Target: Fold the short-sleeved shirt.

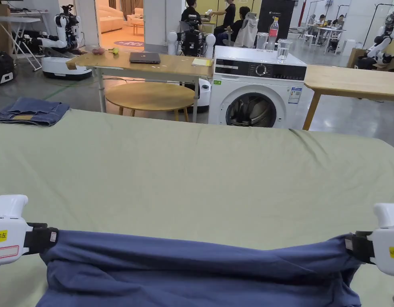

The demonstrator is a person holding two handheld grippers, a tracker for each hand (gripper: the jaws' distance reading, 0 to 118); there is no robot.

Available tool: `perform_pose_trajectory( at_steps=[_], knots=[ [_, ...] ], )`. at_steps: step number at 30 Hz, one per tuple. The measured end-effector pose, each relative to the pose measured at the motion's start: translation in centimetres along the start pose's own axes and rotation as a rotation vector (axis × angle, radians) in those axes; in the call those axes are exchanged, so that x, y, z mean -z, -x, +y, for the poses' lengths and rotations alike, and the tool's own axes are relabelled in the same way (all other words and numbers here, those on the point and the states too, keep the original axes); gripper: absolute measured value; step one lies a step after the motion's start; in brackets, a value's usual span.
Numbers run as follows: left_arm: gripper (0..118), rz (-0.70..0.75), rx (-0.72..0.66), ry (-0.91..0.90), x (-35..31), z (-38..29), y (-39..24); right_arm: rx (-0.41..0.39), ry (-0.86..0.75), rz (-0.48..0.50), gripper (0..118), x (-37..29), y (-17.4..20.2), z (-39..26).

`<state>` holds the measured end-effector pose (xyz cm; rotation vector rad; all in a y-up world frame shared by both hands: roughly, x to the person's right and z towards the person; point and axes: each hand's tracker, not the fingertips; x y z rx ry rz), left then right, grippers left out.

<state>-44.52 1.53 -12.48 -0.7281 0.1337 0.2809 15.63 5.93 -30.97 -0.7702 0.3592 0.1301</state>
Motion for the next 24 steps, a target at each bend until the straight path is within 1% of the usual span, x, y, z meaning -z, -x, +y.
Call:
perform_pose_trajectory(
  at_steps=[4, 6, 8, 11, 17, 20, 22, 23, 24],
  knots=[
    [0, -0.005, 0.033, 0.043, -0.6, -1.9, 0.2, -0.014, 0.058, -0.013, 0, -0.5, -0.6, -3.2],
    [0, -0.008, 0.062, 0.104, -0.2, -3.2, 0.2, -0.025, 0.117, -0.032, 0, -0.1, -0.4, -5.2],
    [0, 0.003, 0.086, 0.155, 0.3, -4.4, 0.1, -0.015, 0.18, -0.042, 0, 0.8, -0.7, -7.1],
    [0, 0.007, 0.107, 0.224, 1.1, -6.0, 0.2, -0.002, 0.233, -0.05, 0, 2.7, -1.5, -9.2],
    [0, 0.042, 0.167, 0.297, 2.7, -7.8, -0.5, -0.004, 0.271, -0.062, 0, 4.8, -1.3, -10.9],
    [0, 0.067, 0.195, 0.298, 3.7, -8.3, -0.9, -0.009, 0.275, -0.072, 0, 5.5, -0.9, -11.1],
    [0, 0.077, 0.188, 0.297, 4.1, -8.2, -0.9, -0.016, 0.276, -0.075, 0, 5.9, -0.7, -11.1],
    [0, 0.08, 0.173, 0.296, 3.9, -8.1, -1.0, -0.023, 0.274, -0.08, 4, 5.9, -0.6, -11.1],
    [5, 0.08, 0.148, 0.297, 3.6, -7.7, -0.9, -0.031, 0.279, -0.09, 17, 5.8, -0.4, -10.8]
  ],
)
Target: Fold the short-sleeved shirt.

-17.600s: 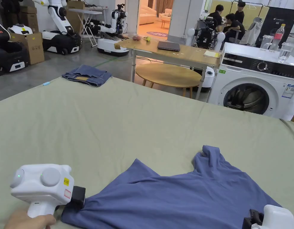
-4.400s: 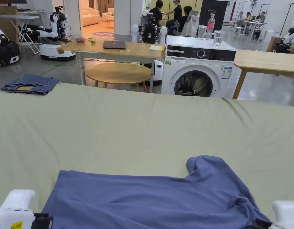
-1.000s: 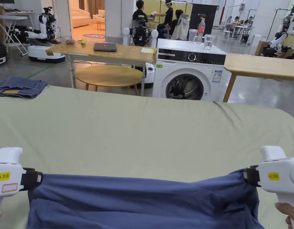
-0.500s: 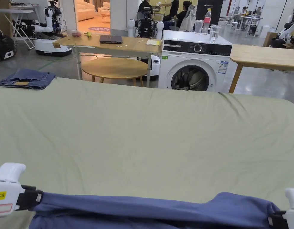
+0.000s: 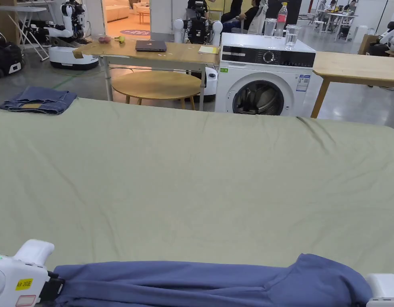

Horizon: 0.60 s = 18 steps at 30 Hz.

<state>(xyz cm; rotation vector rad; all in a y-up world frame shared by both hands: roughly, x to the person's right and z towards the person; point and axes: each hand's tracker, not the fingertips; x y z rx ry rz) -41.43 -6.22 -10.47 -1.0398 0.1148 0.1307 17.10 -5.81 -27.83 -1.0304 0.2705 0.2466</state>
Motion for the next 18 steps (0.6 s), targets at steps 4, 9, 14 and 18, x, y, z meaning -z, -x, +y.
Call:
perform_pose_trajectory(
  at_steps=[4, 9, 14, 18],
  knots=[
    [38, 0.057, -0.047, -0.085, -2.0, 1.2, 0.0, -0.037, -0.099, -0.11, 54, -2.9, 0.4, 1.2],
    [50, -0.009, -0.103, -0.289, -5.0, 3.5, -1.1, 0.011, -0.286, -0.121, 60, -7.1, 1.8, 3.7],
    [50, 0.007, -0.077, -0.475, -6.1, 5.3, -4.5, 0.046, -0.534, -0.132, 60, -8.3, 5.8, 5.4],
    [50, 0.066, -0.068, -0.638, -6.6, 6.0, -7.5, 0.082, -0.72, -0.086, 58, -8.3, 9.6, 5.9]
  ],
)
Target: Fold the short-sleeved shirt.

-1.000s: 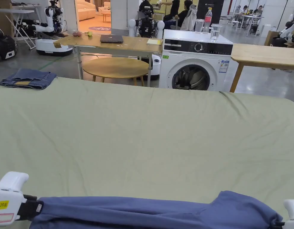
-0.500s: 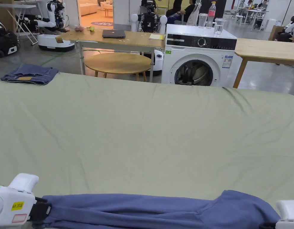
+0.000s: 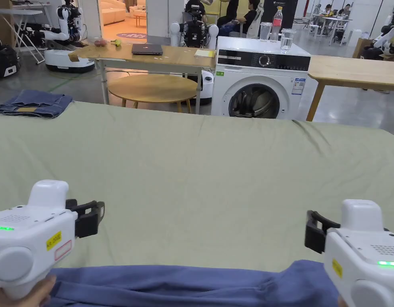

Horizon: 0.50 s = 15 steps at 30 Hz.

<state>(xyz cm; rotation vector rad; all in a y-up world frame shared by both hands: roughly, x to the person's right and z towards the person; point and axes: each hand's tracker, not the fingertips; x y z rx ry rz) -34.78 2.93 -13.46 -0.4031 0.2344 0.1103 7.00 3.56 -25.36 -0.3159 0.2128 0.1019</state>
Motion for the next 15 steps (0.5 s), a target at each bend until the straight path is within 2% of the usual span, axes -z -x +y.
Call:
perform_pose_trajectory(
  at_steps=[1, 3, 5, 6, 11, 15],
  knots=[
    [48, 0.014, 0.017, -0.038, 0.2, -0.1, -0.4, 0.011, -0.037, 0.009, 52, 0.0, 0.9, 0.0],
    [24, 0.034, 0.053, -0.106, -0.1, 0.1, -1.7, 0.017, -0.083, 0.01, 27, 0.0, 2.5, 0.0],
    [0, 0.067, 0.096, -0.142, -0.1, 0.2, -2.8, 0.017, -0.098, 0.009, 9, 0.3, 4.1, -0.2],
    [0, 0.095, 0.111, -0.153, -0.1, 0.2, -3.3, 0.017, -0.103, 0.01, 1, 0.5, 4.7, -0.3],
    [0, 0.125, 0.107, -0.16, -0.6, 0.3, -3.6, 0.049, -0.129, 0.034, 0, 0.8, 6.0, -0.9],
    [0, 0.141, 0.072, -0.072, -0.8, 0.3, -1.3, 0.069, -0.124, 0.057, 0, 1.1, 6.2, -1.0]
  ],
)
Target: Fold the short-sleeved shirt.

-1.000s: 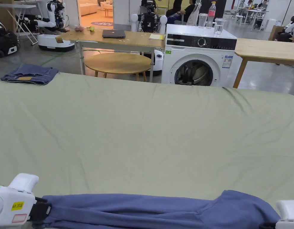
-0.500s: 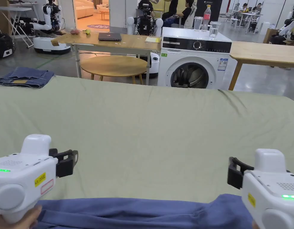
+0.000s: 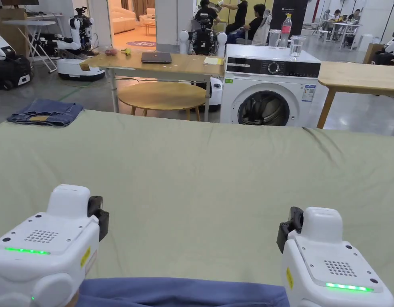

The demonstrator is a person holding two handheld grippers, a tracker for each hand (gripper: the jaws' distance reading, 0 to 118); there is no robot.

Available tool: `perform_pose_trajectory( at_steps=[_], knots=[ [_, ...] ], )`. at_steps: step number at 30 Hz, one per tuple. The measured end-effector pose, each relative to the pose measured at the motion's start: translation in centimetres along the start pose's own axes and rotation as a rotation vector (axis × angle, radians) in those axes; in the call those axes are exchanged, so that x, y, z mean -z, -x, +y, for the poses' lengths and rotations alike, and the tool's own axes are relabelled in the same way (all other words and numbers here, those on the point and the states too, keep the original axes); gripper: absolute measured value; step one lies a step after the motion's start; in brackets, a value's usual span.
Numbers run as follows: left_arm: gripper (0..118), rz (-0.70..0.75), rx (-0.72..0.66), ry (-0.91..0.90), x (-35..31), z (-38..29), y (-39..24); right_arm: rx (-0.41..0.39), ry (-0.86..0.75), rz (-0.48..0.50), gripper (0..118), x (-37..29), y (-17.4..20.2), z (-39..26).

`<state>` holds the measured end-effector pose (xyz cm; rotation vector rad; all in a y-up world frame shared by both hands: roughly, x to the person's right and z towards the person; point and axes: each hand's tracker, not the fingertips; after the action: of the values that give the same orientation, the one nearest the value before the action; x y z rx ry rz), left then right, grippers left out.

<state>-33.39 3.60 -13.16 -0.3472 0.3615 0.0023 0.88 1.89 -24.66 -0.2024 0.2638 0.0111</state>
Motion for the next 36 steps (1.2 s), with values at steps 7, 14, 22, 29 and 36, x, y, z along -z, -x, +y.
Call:
perform_pose_trajectory(
  at_steps=[7, 14, 22, 29, 36],
  knots=[
    [0, -0.146, -0.213, 0.369, 2.4, -2.3, 8.4, 0.0, 0.033, 0.054, 0, 0.9, 0.2, 0.2],
    [54, -0.381, -0.504, 0.62, 5.4, -6.8, 15.6, -0.048, 0.134, 0.083, 0, 2.2, 0.8, -0.6],
    [73, -0.59, -0.707, 0.827, 8.2, -11.9, 17.3, -0.059, 0.187, 0.097, 0, 2.7, 0.5, -1.7],
    [71, -0.797, -0.926, 0.749, 9.1, -14.9, 15.8, -0.053, 0.207, 0.09, 0, 2.9, 0.0, -2.0],
    [13, -0.745, -0.89, 0.741, 8.9, -15.1, 14.0, -0.042, 0.233, 0.095, 0, 3.1, -0.1, -2.5]
  ],
)
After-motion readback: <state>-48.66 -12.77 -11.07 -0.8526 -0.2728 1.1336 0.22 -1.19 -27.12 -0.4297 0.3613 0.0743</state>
